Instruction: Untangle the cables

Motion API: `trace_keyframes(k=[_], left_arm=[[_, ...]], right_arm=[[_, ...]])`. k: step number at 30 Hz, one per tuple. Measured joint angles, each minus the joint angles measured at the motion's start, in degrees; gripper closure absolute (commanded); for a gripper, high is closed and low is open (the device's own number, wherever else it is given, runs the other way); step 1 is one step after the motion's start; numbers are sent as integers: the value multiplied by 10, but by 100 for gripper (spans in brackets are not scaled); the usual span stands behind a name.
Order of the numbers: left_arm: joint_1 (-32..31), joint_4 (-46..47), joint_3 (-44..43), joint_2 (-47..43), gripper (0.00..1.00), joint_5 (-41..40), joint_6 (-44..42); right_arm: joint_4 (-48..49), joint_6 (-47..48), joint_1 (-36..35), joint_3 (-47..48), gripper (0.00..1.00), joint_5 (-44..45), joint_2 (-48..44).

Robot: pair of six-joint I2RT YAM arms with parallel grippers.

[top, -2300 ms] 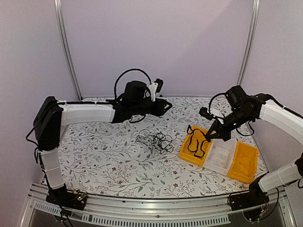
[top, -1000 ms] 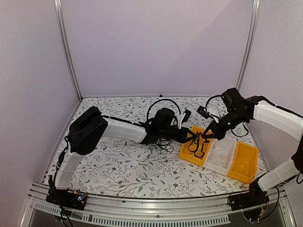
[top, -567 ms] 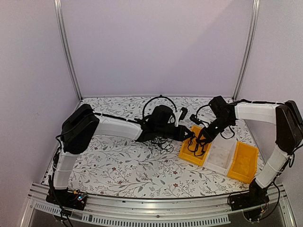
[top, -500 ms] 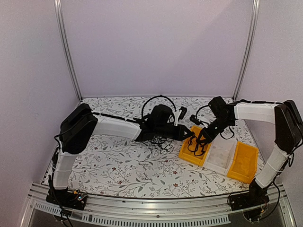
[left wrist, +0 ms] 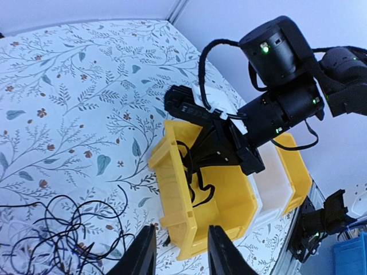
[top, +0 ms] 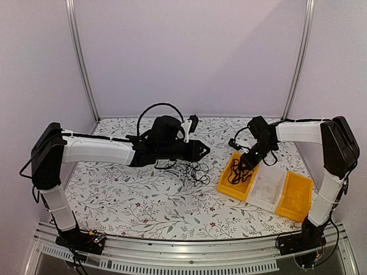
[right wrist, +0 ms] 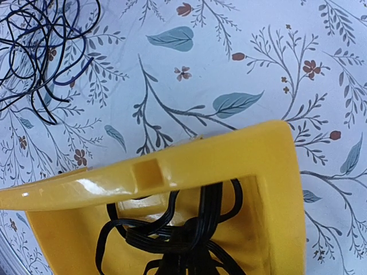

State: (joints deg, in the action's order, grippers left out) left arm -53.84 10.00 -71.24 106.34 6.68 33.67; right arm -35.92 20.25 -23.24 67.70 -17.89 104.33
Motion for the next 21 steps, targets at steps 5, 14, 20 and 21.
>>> trace_keyframes(k=[5, 14, 20, 21], left_arm=[[24, -45, 28, -61, 62, -47, -17], [64, -142, 63, -76, 60, -25, -98], [66, -160, 48, -51, 62, 25, -160], [66, -163, 38, -39, 63, 33, -168]], right_arm=[[-30, 14, 0, 21, 63, 32, -14], [-82, 77, -1, 50, 52, 18, -153], [-74, 91, -18, 72, 52, -25, -141], [-74, 90, -21, 74, 52, -29, -133]])
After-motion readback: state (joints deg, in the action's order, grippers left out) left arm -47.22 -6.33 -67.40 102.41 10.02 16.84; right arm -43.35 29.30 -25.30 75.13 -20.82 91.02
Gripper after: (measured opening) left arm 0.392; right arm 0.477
